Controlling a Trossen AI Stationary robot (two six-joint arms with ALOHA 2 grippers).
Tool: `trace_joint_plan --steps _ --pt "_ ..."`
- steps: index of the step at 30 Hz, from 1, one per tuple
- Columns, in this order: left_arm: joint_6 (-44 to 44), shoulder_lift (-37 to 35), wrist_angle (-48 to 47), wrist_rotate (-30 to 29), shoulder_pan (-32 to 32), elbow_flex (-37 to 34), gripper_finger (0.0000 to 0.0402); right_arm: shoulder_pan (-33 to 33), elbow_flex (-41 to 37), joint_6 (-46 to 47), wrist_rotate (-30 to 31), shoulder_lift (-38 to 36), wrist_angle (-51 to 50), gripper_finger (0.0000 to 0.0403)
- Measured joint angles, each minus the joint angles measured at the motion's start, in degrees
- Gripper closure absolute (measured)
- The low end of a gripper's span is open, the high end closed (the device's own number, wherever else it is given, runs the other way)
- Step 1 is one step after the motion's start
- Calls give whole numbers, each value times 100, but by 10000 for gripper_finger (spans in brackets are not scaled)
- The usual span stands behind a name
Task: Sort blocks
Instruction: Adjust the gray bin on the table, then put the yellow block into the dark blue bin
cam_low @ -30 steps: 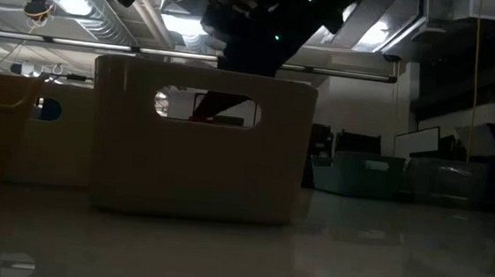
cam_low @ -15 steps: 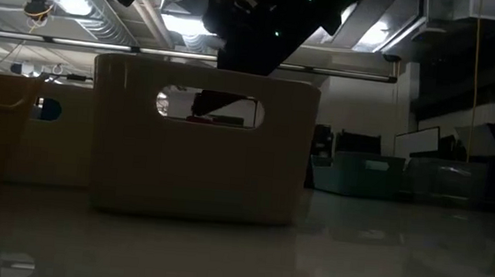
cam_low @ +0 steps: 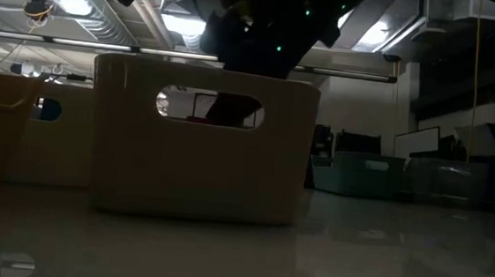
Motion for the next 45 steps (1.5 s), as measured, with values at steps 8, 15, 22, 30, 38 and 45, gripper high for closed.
trace_joint_plan --steps 8,15,22,30,38,45 --pt "-10 2 2 2 0 -2 218 -7 2 -2 255 136 283 303" --pt "-14 2 28 1 -2 -2 218 -150 2 -78 521 147 734 390" --pt "-40 4 26 1 -2 -2 218 -524 2 -85 688 147 869 377" --pt "-40 4 24 1 -2 -2 218 -809 2 15 266 147 1002 387" --pt "-16 4 20 2 -2 -2 218 -750 2 152 151 147 1009 349" --pt "-16 4 20 2 -2 -2 218 -753 2 151 151 147 983 297"
